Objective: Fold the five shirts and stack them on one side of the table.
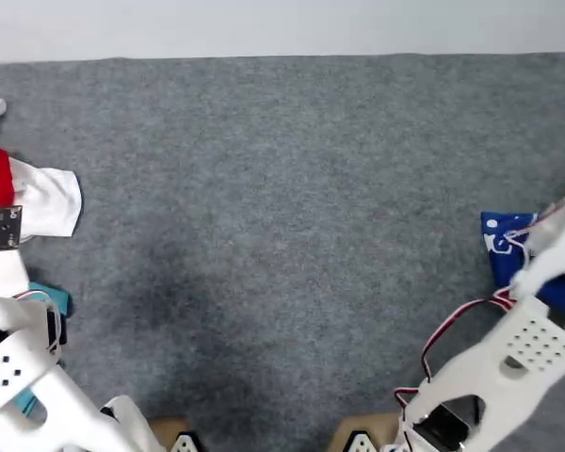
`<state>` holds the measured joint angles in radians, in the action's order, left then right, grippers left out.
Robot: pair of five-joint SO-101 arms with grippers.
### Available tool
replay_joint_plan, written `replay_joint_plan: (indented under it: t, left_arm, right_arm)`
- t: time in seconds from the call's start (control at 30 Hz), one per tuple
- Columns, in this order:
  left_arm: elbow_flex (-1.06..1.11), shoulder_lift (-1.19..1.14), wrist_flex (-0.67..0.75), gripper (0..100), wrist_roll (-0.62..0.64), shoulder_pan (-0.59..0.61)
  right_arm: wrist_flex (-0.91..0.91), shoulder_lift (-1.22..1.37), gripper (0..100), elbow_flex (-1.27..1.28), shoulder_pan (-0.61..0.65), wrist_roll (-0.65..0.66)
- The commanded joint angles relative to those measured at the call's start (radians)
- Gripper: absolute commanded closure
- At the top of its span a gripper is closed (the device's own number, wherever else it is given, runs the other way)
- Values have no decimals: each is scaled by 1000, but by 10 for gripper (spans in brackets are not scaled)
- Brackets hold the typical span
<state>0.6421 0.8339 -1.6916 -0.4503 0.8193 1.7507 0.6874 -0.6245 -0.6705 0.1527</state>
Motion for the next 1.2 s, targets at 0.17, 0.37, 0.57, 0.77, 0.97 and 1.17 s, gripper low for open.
replay_joint_plan:
  t: [0.17, 0.37, 0.57, 0.77, 0.97, 1.17]
  left_arm:
    - [-8, 18, -5, 863, -2, 6]
    - [-7, 18, -5, 863, -2, 6]
    - [-8, 18, -5, 863, -2, 6]
    - [-10, 18, -43, 863, -2, 3]
    - [-99, 12, -58, 863, 51, 28]
    - [-228, -130, -52, 863, 72, 89]
  right_arm:
    - [-35, -41, 988, 183, -44, 61]
    - [36, -81, 988, 120, -44, 60]
    - [39, -286, 988, 110, -42, 66]
    - [42, -509, 988, 147, -42, 66]
    - [41, -786, 988, 414, -44, 66]
    - [39, -1006, 988, 718, -48, 68]
